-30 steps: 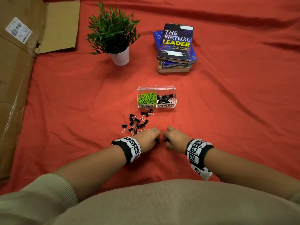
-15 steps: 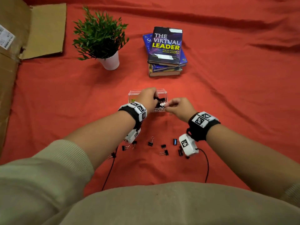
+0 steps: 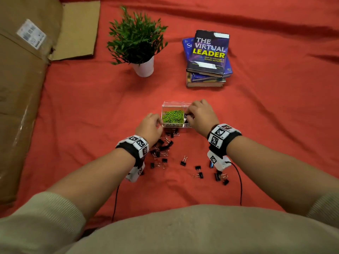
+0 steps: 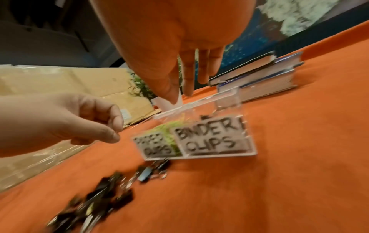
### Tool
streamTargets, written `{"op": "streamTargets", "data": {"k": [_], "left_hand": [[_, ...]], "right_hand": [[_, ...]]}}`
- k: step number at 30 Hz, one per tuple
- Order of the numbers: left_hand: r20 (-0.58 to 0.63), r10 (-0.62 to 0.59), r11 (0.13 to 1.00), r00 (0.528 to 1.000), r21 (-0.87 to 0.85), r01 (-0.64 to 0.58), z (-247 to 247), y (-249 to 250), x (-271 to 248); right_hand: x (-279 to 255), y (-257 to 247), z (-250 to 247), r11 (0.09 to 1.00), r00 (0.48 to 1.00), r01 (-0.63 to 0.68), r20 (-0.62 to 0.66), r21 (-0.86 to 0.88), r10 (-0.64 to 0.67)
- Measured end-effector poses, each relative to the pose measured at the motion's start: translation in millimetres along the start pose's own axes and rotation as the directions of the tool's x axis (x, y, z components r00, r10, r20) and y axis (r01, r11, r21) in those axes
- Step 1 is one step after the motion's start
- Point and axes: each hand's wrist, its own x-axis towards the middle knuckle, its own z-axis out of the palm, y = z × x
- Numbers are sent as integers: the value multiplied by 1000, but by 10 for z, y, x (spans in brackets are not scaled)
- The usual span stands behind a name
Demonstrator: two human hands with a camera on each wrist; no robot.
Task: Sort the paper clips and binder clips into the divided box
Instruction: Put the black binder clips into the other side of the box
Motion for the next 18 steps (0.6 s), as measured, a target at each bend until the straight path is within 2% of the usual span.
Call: {"op": "streamTargets", "data": {"k": [1,3,5,8,11,14,18], "left_hand": [[-22,-49,999,999,-12,49,-6,-123,-72],[-31,-103,994,994,-21,103,21,-328,-185],[3,-62,998,998,18,62,84,-450,-254],[115,26,995,993,91,-37,199,-498,-295],[148,22,994,989,105,-38,285,-464,-311],[159,5,998,987,57,-14,341,-436,-333],[179,17,999,984,44,-25,392,-397,-359]], "right_hand": [[-49,-94,43,997,997,81,-4,9,-81],[-172,-283,177,973,970,227,79,48,-231],[-275,-426,305,956,929,292,227,37,-292],[-364,-525,436,959,881,257,437,-118,-182],[-427,-545,524,969,894,184,438,-167,-94],[-462,-507,610,972,911,159,405,-171,-77],[-479,-446,626,986,899,130,431,-106,-72]]}}
